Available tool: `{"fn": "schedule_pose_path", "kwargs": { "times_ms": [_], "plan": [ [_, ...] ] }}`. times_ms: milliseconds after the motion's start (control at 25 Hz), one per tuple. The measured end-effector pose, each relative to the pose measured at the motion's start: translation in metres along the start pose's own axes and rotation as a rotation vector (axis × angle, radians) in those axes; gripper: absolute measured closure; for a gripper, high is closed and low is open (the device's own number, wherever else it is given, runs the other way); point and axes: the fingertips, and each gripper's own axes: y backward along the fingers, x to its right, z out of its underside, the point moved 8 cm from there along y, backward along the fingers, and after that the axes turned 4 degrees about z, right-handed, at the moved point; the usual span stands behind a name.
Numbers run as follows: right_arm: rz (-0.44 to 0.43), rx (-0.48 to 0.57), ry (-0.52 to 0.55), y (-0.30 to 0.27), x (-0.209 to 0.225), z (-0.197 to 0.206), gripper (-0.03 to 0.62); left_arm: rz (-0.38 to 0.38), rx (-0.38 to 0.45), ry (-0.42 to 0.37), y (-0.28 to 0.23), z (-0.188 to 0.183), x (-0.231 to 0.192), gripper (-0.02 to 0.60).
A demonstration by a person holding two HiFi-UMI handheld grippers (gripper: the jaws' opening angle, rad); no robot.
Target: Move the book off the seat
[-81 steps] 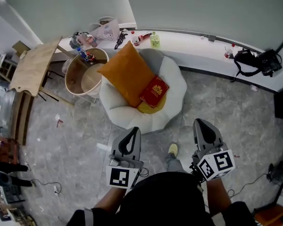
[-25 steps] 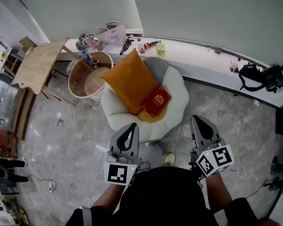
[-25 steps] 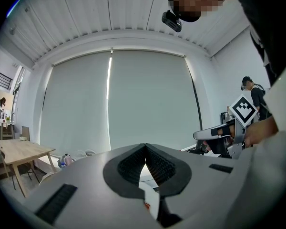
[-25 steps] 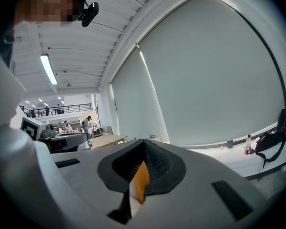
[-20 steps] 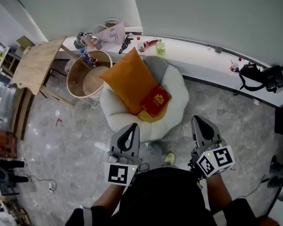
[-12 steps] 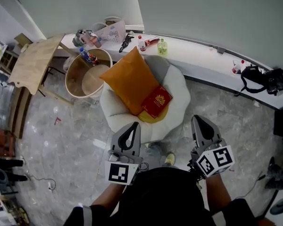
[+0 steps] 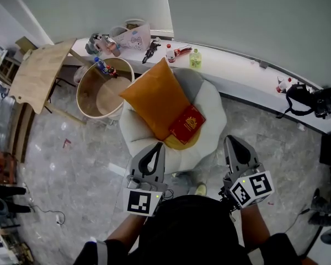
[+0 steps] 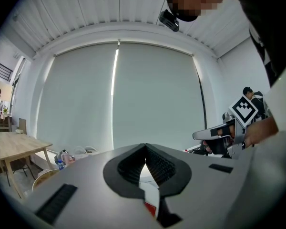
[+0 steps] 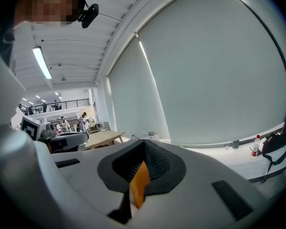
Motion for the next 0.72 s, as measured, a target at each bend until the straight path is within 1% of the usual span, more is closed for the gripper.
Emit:
{"fn": "schedule_pose_path", "kwargs": {
  "times_ms": [240,440,720],
  "plan": [
    [0.003,-0.009,0.005,-0.027,-0.003,-0.002,0.586,0.003,-0.015,-0.01,-0.013,0.001,-0.025,0.571],
    [0.005,-0.02,0.015,-0.043,-0.008,-0.004,0.586,0.0,0.004,0.017,-0.019,0.006,-0.041,0.571],
    [0.005,-0.025,0.052,-0.061,-0.022,-0.013,0.586,-0.004,0.031,0.025,-0.018,0.002,-0.062,0.571]
  ]
}}
